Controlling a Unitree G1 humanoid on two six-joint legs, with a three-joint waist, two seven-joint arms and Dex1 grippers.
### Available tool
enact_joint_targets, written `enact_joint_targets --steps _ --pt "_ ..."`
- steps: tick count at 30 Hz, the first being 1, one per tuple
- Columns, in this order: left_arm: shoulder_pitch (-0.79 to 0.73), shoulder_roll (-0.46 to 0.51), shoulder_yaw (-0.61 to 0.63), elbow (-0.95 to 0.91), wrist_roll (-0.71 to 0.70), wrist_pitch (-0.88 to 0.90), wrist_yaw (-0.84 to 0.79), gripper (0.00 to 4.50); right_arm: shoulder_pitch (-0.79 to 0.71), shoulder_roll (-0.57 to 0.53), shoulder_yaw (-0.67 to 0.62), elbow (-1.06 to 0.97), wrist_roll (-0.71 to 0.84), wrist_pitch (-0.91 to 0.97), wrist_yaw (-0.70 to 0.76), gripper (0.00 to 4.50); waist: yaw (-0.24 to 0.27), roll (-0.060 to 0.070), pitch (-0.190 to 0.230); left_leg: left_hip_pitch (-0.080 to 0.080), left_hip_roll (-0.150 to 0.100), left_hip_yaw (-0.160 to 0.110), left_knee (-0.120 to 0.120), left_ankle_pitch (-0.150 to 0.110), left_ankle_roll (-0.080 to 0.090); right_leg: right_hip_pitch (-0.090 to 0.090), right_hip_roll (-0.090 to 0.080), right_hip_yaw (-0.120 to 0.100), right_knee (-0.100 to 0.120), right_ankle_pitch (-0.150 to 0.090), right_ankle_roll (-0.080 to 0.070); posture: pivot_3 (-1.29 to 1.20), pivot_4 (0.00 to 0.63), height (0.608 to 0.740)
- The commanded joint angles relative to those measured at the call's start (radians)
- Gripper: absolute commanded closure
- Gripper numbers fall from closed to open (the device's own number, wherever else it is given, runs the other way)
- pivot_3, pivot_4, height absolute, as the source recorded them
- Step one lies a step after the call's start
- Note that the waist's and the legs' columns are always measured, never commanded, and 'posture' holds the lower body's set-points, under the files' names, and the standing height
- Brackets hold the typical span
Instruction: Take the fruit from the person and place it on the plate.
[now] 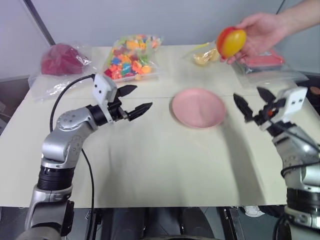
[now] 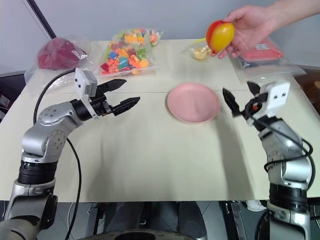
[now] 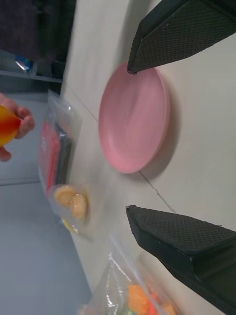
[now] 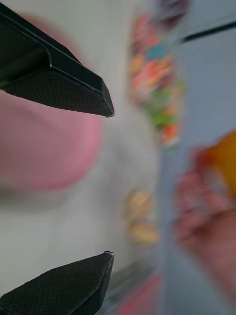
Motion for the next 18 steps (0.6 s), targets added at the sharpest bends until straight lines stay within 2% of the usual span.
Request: enact_joint_targets --steps 1,7,18 --pt "-0.025 -0.009 0.002 -0.015 0.005 -0.023 0.002 0.04 -0.079 0.007 -0.028 -0.034 0.059 0.05 -0.043 0.0 0.004 0.0 0.0 0.0 0.0 0.0 0.0 0.0 0.0 0.0 0.0 0.0 0.0 0.0 0.0 0.0 0.15 0.74" --pt "-0.013 -0.026 0.002 -0.026 0.012 -0.027 0.015 0.04 -0.21 0.031 -0.004 0.011 0.084 0.095 -0.067 0.0 0.001 0.0 0.0 -0.001 -0.001 0.0 0.0 0.0 -0.001 0.0 -0.001 0.0 -0.001 0.0 0.0 0.0 0.15 0.74" --pt "0.027 -0.036 0.021 -0.062 0.028 -0.031 0.066 0.04 -0.369 0.056 0.047 0.192 0.067 0.091 0.013 0.0 -0.002 0.0 0.0 -0.001 0.0 0.0 -0.001 0.0 -0.001 -0.001 -0.001 0.0 0.0 0.0 0.0 0.0 0.15 0.74"
